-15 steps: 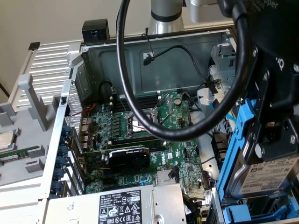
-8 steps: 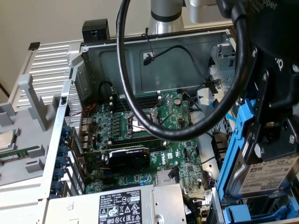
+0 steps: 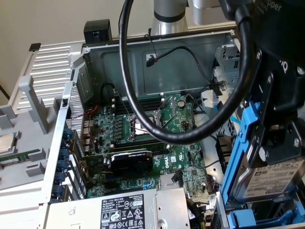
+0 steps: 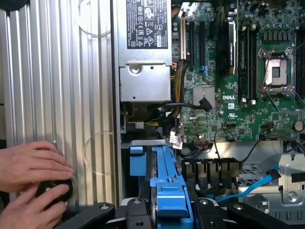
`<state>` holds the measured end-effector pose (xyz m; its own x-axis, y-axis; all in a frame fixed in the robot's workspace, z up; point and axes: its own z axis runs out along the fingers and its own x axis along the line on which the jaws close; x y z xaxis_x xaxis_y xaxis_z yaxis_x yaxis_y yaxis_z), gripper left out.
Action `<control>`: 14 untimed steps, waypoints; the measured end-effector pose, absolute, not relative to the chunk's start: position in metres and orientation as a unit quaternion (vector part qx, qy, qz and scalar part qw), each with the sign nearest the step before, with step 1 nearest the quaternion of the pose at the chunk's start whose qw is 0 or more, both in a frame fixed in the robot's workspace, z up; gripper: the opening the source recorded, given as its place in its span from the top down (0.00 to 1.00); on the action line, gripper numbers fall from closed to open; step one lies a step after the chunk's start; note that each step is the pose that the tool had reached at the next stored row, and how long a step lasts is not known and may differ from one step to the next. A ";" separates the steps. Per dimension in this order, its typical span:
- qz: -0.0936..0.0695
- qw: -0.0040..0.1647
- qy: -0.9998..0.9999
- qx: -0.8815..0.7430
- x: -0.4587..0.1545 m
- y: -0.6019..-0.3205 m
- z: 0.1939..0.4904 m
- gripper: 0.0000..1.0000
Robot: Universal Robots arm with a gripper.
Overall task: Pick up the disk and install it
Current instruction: 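Insert the disk into the insertion slot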
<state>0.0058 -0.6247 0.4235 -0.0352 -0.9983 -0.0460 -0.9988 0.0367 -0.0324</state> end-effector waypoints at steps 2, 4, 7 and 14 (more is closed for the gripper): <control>0.004 0.028 0.719 -0.694 0.006 -0.625 0.423 0.63; 0.004 0.028 0.719 -0.694 0.006 -0.625 0.423 0.63; 0.004 0.028 0.719 -0.694 0.006 -0.625 0.422 0.63; 0.004 0.028 0.719 -0.694 0.006 -0.624 0.421 0.63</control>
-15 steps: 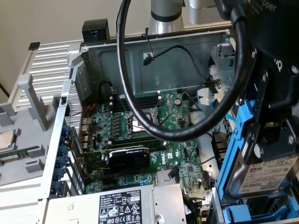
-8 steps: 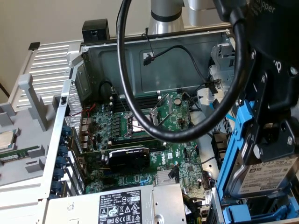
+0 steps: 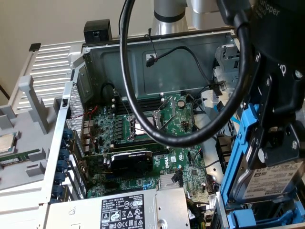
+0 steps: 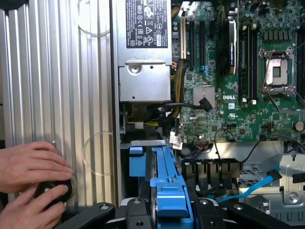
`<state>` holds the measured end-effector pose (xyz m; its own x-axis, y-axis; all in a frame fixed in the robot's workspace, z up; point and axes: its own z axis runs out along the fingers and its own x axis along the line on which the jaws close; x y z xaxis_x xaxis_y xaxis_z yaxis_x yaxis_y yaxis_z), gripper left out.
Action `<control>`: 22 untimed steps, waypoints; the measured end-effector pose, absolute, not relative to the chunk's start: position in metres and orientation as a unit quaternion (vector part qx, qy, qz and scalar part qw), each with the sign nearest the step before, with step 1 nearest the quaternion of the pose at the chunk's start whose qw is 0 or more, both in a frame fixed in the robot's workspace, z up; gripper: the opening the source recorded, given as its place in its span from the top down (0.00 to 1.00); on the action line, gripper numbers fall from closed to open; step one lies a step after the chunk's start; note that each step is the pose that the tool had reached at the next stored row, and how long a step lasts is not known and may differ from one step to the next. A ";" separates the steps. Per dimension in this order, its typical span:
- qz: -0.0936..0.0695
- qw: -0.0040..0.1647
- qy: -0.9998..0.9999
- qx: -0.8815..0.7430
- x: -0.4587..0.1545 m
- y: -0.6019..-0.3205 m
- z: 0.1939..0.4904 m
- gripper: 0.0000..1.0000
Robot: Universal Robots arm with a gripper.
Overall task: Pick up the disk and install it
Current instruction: 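Insert the disk into the insertion slot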
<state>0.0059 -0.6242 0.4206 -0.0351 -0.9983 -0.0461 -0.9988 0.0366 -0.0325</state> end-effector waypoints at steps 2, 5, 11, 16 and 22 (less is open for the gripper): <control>0.004 0.028 0.719 -0.694 0.006 -0.624 0.420 0.63; 0.004 0.028 0.719 -0.694 0.006 -0.624 0.420 0.63; 0.004 0.028 0.719 -0.694 0.006 -0.624 0.417 0.63; 0.004 0.028 0.719 -0.694 0.006 -0.624 0.415 0.63; 0.004 0.028 0.719 -0.694 0.006 -0.624 0.415 0.63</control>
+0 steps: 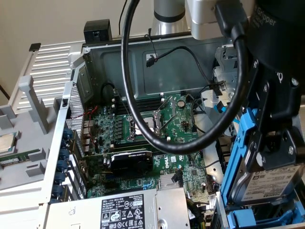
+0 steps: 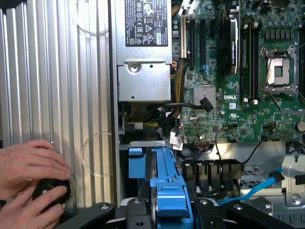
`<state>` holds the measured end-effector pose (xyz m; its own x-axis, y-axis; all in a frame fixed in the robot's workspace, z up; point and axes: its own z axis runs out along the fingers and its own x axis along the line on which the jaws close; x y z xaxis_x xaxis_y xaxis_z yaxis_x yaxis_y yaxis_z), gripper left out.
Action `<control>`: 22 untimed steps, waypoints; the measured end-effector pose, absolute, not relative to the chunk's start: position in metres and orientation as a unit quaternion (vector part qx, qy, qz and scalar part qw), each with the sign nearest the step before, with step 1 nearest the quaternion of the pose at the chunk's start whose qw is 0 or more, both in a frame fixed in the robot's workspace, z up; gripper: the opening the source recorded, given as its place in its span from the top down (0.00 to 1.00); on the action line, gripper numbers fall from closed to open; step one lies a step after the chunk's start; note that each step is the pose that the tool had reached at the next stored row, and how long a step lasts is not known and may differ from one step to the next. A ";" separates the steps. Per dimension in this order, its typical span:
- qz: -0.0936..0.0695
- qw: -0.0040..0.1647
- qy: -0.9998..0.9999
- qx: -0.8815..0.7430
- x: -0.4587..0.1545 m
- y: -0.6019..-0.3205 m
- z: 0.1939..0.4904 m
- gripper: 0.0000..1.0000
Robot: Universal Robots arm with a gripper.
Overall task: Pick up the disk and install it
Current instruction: 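Insert the disk into the insertion slot, then insert the first disk wire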
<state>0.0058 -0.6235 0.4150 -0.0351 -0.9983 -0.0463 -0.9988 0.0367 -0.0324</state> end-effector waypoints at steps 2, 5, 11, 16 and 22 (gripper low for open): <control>0.004 0.028 0.719 -0.694 0.006 -0.624 0.415 0.61; 0.004 0.028 0.719 -0.694 0.006 -0.624 0.415 0.55; 0.004 0.028 0.719 -0.694 0.006 -0.624 0.415 0.55; 0.004 0.028 0.719 -0.694 0.006 -0.624 0.415 0.55; 0.004 0.028 0.719 -0.694 0.006 -0.622 0.417 0.55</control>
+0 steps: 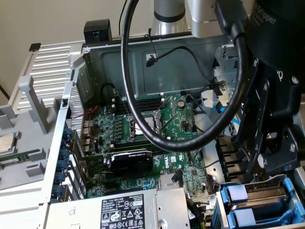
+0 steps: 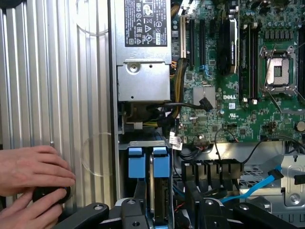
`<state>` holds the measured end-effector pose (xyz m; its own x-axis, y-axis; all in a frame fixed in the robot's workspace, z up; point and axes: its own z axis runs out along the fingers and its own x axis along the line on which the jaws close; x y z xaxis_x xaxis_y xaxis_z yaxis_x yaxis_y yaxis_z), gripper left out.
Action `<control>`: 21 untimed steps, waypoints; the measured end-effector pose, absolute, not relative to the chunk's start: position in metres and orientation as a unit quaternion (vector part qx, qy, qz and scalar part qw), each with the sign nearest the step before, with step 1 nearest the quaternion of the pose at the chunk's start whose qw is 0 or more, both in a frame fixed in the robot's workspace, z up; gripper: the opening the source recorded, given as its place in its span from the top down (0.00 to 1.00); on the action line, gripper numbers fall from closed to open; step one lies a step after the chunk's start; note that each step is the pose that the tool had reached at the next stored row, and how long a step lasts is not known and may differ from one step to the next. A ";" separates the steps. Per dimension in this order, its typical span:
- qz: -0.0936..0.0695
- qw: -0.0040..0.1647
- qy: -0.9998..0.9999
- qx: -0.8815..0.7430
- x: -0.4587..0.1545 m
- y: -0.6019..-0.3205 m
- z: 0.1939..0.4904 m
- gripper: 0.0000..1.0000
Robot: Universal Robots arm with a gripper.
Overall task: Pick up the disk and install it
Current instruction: 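Insert the first disk wire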
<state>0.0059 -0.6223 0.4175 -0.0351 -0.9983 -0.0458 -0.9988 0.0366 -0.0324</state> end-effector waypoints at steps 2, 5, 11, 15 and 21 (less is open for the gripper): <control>0.004 0.028 0.719 -0.694 0.006 -0.620 0.420 0.55; 0.003 0.028 0.720 -0.693 0.007 -0.617 0.425 0.55; 0.003 0.028 0.721 -0.692 0.012 -0.611 0.428 0.55; 0.003 0.028 0.721 -0.692 0.015 -0.608 0.430 0.55; 0.003 0.028 0.722 -0.691 0.017 -0.605 0.430 0.55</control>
<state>0.0174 -0.6053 0.4303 -0.0427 -0.9981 -0.0438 -0.9984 0.0442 -0.0349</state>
